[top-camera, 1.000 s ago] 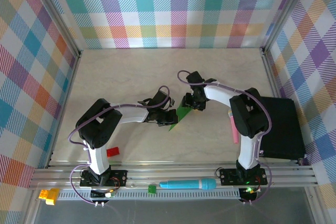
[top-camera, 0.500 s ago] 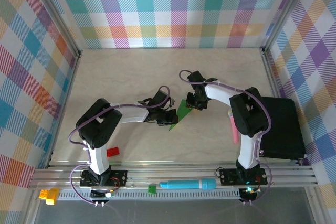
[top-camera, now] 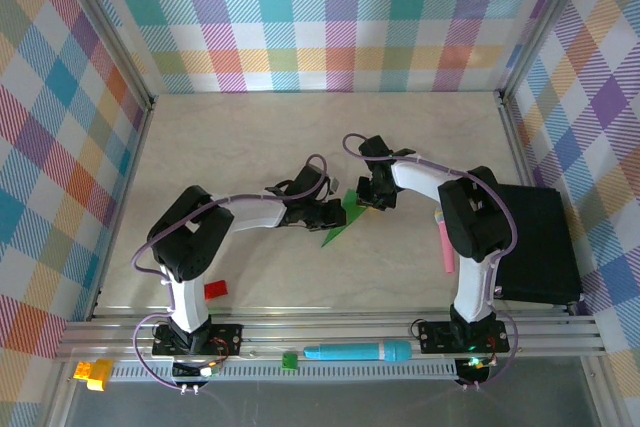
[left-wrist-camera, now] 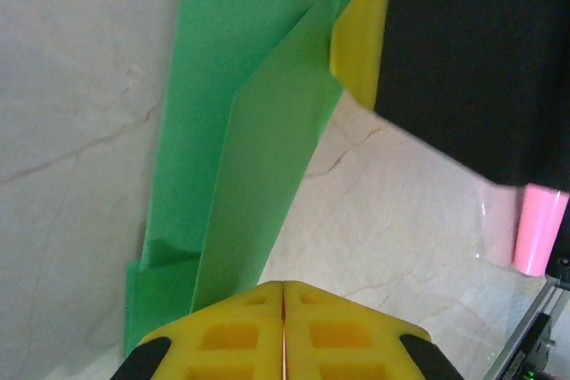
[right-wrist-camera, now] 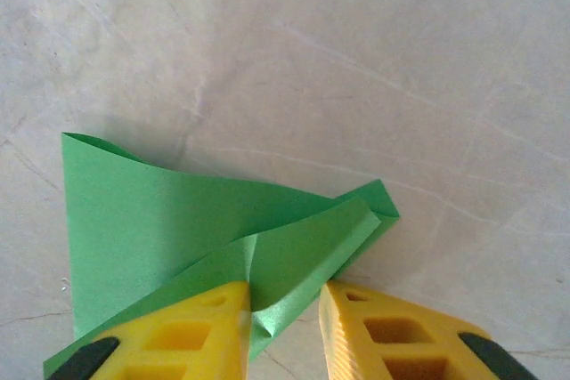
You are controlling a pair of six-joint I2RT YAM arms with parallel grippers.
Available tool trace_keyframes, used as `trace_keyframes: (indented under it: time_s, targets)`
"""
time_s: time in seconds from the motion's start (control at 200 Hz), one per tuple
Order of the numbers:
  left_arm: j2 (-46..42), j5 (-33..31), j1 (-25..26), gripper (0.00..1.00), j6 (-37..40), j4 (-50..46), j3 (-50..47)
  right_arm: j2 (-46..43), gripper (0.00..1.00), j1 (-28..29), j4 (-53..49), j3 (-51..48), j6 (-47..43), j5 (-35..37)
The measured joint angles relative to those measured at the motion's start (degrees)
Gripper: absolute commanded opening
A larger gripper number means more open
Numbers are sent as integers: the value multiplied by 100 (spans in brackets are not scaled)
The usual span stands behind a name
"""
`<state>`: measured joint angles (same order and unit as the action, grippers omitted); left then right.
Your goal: Fold a paper plane with a square sheet of paper (pick it up from the middle)
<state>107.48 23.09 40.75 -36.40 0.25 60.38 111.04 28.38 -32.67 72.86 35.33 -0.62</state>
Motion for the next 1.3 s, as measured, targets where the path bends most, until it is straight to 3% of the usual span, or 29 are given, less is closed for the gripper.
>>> trace_keyframes:
  time_s: [0.29,0.75,1.085,1.3]
  targets:
    - [466,0,0,8,0,-28,420,0,27,-15,4,-7,-2,-28]
    - [538,4,0,6,0,46,286,-76,26,-79,168,-153,-4,-142]
    - [535,4,0,6,20,111,247,-601,35,-251,415,-531,-173,-553]
    - [535,4,0,5,22,125,243,-1447,16,-260,881,-887,-227,-1091]
